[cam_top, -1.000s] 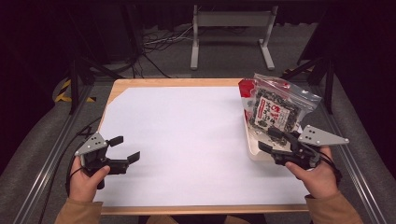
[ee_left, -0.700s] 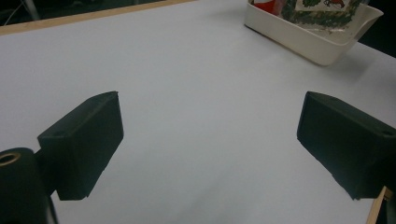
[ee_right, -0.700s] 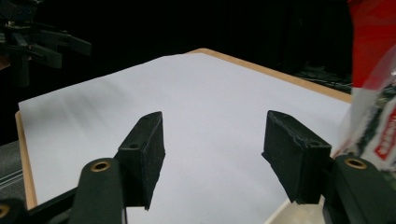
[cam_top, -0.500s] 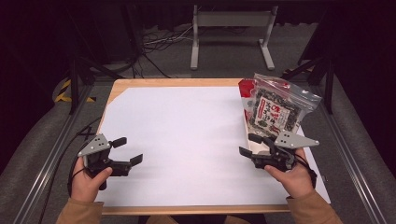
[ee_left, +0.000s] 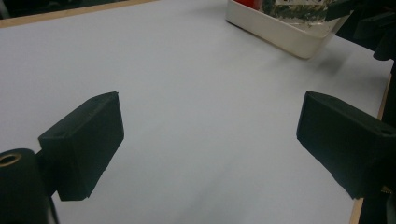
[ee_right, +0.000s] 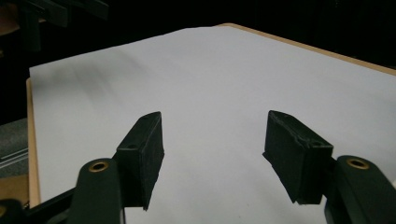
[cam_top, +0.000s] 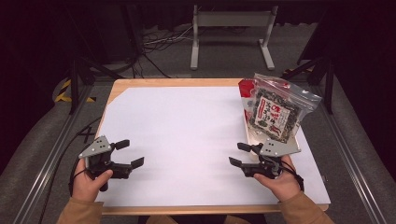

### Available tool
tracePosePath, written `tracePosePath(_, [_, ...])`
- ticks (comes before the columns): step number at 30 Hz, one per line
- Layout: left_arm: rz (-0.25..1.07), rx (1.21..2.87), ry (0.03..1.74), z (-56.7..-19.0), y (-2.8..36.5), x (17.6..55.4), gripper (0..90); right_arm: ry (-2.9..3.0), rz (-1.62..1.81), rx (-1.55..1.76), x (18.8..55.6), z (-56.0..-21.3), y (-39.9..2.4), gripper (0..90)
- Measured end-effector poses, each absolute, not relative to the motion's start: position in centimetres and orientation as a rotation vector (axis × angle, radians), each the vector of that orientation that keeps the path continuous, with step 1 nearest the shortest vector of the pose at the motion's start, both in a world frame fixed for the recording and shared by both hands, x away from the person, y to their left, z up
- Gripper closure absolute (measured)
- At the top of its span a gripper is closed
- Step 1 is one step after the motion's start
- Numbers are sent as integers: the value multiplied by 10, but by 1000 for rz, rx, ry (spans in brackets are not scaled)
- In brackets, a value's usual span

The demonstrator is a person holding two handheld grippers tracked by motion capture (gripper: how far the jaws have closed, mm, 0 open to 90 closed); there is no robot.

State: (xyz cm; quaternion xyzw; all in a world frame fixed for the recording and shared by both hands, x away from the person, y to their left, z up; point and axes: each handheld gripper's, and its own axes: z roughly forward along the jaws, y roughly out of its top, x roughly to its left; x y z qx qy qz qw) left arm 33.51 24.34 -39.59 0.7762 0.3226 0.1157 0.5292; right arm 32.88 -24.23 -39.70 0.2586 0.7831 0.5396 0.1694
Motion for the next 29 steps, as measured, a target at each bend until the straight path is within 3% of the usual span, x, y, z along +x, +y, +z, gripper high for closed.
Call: tracePosePath(29, [266, 1866, 751, -399, 241, 335, 75, 2157, 1495, 807, 334, -413, -245, 327])
